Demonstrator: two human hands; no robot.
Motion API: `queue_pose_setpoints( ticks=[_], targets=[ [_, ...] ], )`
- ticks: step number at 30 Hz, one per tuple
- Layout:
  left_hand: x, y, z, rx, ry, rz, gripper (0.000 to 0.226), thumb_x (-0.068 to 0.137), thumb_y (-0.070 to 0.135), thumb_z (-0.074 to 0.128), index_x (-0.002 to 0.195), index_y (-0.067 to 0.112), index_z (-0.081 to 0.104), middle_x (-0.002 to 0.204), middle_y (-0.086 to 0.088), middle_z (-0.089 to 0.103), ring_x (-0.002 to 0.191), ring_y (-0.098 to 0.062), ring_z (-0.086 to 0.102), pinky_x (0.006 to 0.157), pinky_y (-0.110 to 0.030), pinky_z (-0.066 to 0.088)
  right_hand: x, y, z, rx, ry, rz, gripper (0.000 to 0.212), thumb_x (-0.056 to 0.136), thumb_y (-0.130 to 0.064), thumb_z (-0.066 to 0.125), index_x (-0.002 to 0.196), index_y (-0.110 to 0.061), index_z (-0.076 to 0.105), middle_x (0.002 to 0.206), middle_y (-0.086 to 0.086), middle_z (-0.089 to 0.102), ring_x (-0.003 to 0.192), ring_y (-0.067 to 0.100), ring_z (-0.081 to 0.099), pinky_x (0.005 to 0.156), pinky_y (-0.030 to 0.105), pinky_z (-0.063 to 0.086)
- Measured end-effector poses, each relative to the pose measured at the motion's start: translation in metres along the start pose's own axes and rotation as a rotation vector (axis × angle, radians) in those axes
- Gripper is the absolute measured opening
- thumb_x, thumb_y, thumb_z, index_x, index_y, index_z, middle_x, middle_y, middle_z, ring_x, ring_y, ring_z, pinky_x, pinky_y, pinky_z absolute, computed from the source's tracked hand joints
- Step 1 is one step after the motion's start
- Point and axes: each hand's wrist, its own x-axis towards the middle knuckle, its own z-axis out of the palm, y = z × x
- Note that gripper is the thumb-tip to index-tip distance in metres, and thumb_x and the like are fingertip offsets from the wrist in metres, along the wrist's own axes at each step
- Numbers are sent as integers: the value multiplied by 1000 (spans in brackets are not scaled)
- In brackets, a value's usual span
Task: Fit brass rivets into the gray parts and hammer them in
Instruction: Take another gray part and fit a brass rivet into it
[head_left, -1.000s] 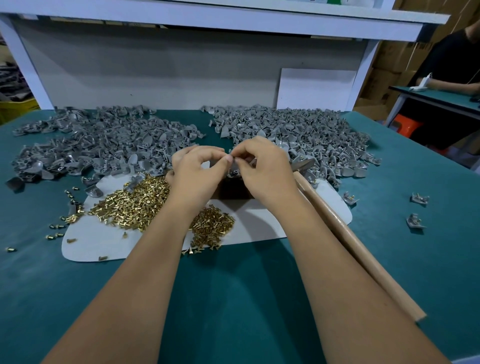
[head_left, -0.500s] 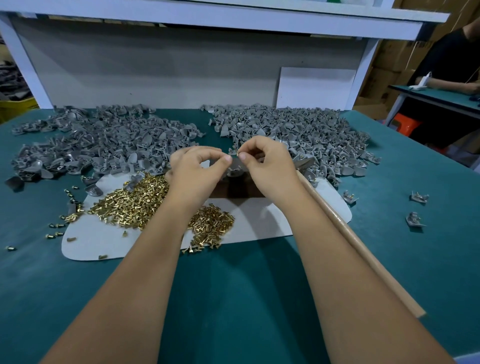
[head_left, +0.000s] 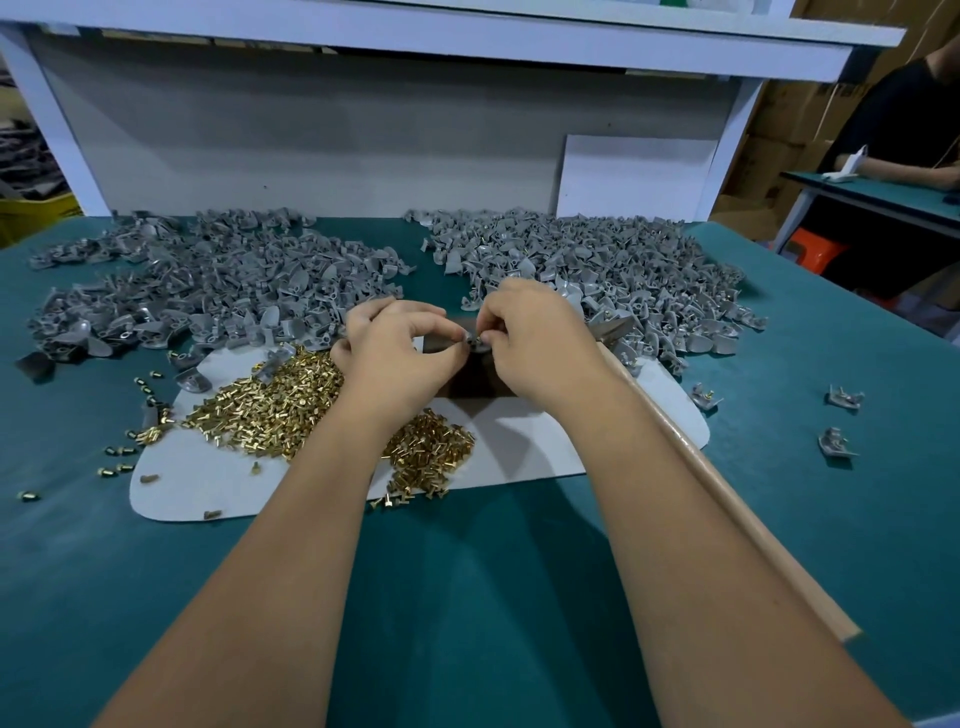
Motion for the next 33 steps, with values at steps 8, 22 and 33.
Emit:
queue_pose_setpoints(
  ticks=[8, 22, 33],
  targets=[
    [-1, 1, 4, 88, 14, -6, 15, 86, 37, 74, 77, 41, 62, 108, 26, 55, 137, -11, 19, 104, -37, 11, 17, -30, -22, -383, -216, -144, 20, 85, 1, 54, 75, -16, 48, 70, 1, 43, 74, 25, 49, 62, 32, 37],
    [-1, 0, 3, 79, 24, -53, 13, 85, 46, 71, 74, 45, 65, 115, 26, 60, 135, -13, 22, 99, -39, 14, 0, 13, 3, 432, -21, 226, 21, 92, -10, 54, 98, -20, 71, 87, -8, 65, 87, 10, 60, 81, 23, 45],
    [-1, 0, 4, 89, 24, -45, 9, 86, 46, 71, 78, 44, 67, 113, 25, 58, 136, -13, 22, 101, -40, 14, -5, 9, 15, 448, 78, 202, 16, 86, -16, 65, 74, -26, 64, 70, -16, 55, 67, -2, 49, 58, 12, 34]
  ],
)
